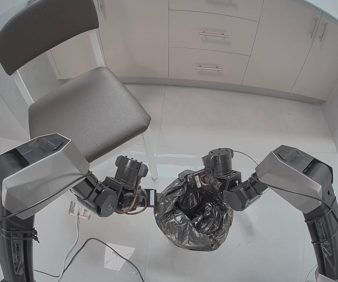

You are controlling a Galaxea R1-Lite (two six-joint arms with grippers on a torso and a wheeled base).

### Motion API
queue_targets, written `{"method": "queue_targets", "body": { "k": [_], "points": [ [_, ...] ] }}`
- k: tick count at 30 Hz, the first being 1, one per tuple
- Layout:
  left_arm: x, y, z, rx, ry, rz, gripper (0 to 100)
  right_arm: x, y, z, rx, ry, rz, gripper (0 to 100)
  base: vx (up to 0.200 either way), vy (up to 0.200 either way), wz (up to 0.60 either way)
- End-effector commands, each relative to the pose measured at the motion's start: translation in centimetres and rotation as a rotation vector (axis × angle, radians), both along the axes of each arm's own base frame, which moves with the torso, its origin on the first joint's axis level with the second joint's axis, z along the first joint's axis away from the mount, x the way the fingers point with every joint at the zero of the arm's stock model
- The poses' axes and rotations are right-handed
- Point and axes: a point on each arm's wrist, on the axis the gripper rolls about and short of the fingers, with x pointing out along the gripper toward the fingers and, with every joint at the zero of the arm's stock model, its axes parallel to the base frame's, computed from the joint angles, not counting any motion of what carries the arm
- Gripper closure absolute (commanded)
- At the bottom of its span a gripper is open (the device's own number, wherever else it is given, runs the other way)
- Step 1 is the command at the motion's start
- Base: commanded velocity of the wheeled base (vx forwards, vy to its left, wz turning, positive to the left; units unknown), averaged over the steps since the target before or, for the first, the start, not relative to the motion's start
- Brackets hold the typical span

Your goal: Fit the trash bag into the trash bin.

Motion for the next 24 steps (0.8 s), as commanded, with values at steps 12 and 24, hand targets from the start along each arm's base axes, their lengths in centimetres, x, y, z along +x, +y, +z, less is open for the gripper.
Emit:
{"method": "queue_targets", "body": {
  "k": [12, 24],
  "points": [
    [1.4, -1.1, -0.4, -0.006, -0.026, -0.032, 0, 0.0, 0.0, -0.5, -0.004, 0.006, 0.0, 0, 0.0, 0.0, 0.0],
    [4.1, -1.3, -1.4, 0.014, 0.007, -0.007, 0, -0.1, 0.3, -0.5, -0.003, 0.006, 0.006, 0, 0.0, 0.0, 0.0]
  ]
}}
